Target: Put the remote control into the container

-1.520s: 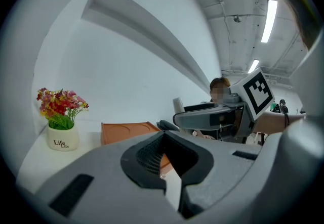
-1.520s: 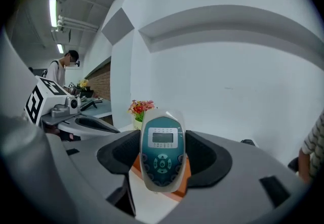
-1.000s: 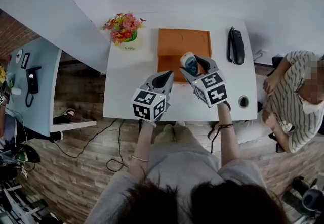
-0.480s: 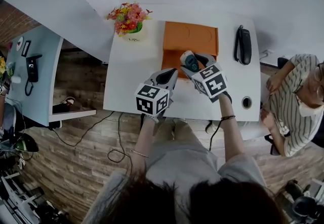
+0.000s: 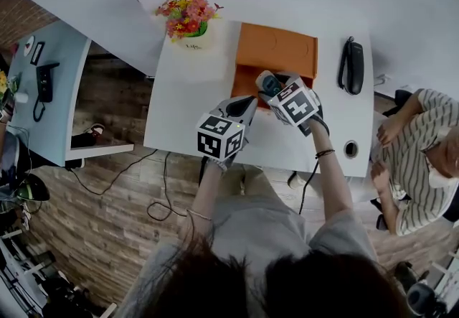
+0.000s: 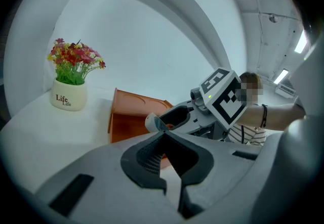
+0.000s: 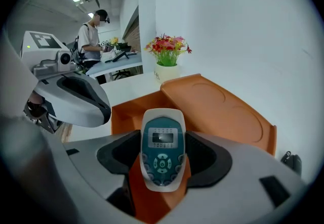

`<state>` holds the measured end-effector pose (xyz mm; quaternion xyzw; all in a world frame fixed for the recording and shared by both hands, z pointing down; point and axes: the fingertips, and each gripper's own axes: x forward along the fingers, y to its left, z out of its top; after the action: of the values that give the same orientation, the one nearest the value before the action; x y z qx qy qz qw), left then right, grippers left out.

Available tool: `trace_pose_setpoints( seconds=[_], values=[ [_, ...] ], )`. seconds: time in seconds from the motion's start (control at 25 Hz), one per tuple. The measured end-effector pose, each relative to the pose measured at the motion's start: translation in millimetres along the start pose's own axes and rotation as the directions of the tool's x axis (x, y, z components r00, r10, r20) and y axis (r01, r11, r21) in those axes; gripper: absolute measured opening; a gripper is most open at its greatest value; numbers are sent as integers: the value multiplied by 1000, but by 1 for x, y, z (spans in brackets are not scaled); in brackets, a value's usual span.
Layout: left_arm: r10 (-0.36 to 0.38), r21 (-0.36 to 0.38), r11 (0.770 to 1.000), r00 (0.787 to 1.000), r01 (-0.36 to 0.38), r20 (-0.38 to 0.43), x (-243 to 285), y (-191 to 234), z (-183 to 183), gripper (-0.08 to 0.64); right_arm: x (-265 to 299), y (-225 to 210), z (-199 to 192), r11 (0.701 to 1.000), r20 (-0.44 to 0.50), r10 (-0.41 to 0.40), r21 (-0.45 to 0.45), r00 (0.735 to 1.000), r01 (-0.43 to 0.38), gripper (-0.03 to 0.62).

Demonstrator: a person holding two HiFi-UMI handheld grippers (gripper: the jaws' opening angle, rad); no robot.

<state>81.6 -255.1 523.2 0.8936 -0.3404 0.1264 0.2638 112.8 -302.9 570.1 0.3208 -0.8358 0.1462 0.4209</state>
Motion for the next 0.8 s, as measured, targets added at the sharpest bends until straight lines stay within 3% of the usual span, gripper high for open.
trace_pose_setpoints(
  seconds=[0.28, 0.8],
  values=[
    [16, -12, 1000, 1000, -16, -6, 6, 4, -1, 3, 17, 2, -8, 999, -55, 43, 28, 998, -42, 279],
    [32, -12, 999, 999, -32, -19, 9, 4, -6, 3, 38, 2, -22, 998, -157, 44, -43, 987, -52, 278]
  ],
)
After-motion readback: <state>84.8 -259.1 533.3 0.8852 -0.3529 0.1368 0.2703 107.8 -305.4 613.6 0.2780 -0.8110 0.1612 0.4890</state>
